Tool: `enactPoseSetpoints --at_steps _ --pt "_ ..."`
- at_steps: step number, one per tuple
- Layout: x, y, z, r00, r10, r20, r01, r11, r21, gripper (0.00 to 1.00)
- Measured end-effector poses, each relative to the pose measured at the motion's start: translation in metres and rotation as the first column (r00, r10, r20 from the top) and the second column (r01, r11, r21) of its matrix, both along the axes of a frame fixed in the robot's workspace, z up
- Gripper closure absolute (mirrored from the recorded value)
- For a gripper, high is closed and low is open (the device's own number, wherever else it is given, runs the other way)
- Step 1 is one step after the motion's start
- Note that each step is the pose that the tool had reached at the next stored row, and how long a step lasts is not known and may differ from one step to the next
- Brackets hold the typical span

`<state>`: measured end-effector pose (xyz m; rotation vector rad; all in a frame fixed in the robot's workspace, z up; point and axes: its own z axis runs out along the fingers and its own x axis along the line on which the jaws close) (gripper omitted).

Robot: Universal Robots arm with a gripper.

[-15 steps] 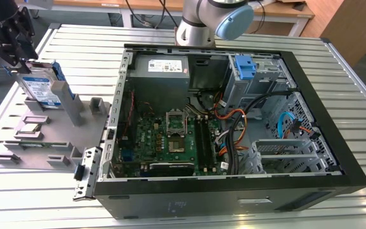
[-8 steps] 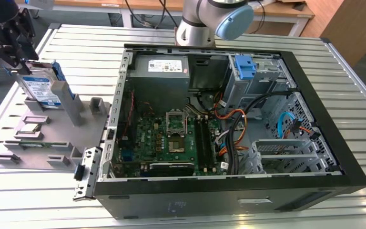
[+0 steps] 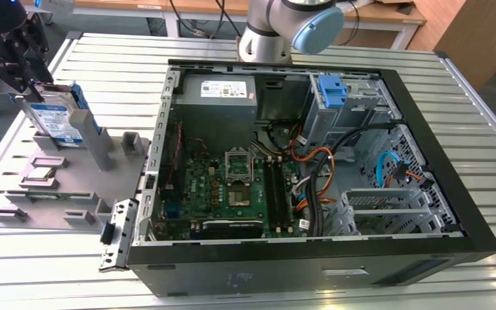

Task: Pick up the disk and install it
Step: 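Pick up the disk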

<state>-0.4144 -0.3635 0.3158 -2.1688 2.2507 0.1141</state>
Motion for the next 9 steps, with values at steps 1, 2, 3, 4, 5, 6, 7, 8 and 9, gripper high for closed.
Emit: enactPoseSetpoints --at_steps 1,2,3,4,5,6,7,8,9 --pt "0.0000 0.0000 -0.0010 1.0000 0.000 0.0000 0.000 1.0000 -0.0001 0.47" --pt "0.0000 0.0000 -0.0021 1.0000 0.000 0.0000 0.000 1.0000 0.0000 0.47" --pt "0.0000 0.0000 -0.0031 1.0000 0.000 0.0001 0.000 1.0000 0.0000 0.47" --pt "0.0000 0.0000 -0.0040 1.0000 0.000 0.0000 0.000 1.0000 -0.0001 0.47" --pt "0.0000 0.0000 -0.0049 1.0000 0.000 -0.0001 0.000 1.0000 -0.0001 0.47" --pt "0.0000 0.0000 -0.0059 1.0000 0.000 0.0000 0.000 1.0000 -0.0001 0.47" --pt "0.0000 0.0000 -0.0067 1.0000 0.000 0.0000 0.000 1.0000 -0.0001 0.47" --pt "0.0000 0.0000 -0.0074 1.0000 0.000 0.0000 0.000 1.0000 -0.0001 0.47" --pt "0.0000 0.0000 -0.0082 1.0000 0.000 -0.0001 0.000 1.0000 -0.0001 0.47"
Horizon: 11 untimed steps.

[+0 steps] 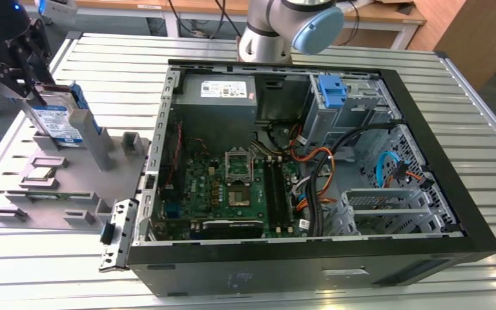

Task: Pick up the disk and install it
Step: 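Pick up the disk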

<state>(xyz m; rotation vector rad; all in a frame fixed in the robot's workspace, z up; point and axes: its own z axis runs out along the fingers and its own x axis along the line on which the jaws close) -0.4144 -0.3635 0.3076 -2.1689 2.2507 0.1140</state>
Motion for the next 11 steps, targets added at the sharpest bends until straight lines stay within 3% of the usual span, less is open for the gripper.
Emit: enactPoseSetpoints --at_steps 11 --pt "0.0000 0.0000 -0.0070 1.0000 0.000 0.0001 0.000 1.0000 0.0001 0.47"
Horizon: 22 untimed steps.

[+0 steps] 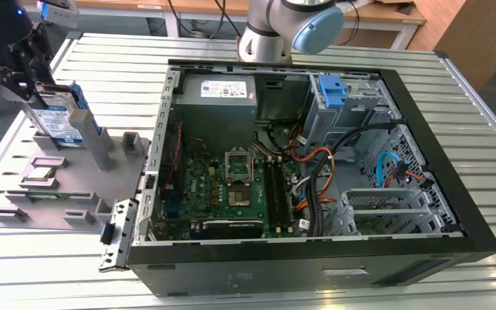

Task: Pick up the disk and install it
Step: 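Pick up the disk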

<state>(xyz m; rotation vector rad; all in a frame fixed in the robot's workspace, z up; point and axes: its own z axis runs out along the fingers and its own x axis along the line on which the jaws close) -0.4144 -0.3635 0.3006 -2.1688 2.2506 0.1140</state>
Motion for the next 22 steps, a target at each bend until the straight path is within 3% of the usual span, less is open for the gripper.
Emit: enactPoseSetpoints --at_steps 22 --pt "0.0000 0.0015 -0.0026 1.0000 0.000 0.0000 0.000 1.0000 0.0013 0.47"
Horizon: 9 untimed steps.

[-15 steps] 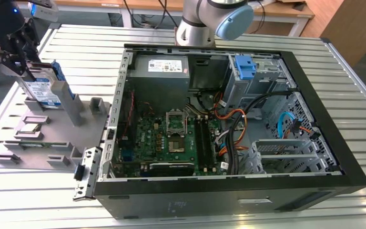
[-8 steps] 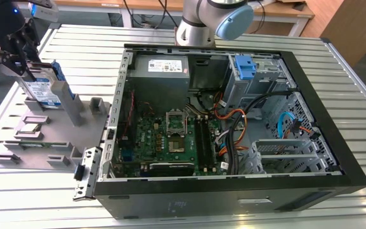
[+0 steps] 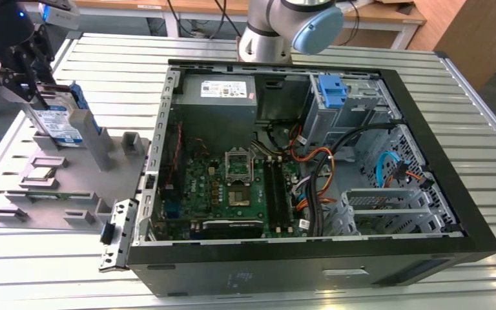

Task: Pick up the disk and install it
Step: 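Pick up the disk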

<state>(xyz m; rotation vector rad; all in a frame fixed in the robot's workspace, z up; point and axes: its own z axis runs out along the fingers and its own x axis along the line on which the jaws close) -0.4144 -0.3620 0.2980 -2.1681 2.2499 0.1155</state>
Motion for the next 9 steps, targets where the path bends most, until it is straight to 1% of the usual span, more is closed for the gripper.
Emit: enactPoseSetpoints --at_steps 9 --pt "0.0000 0.0001 0.0000 1.0000 0.000 0.0000 0.000 1.0000 0.0001 0.47"
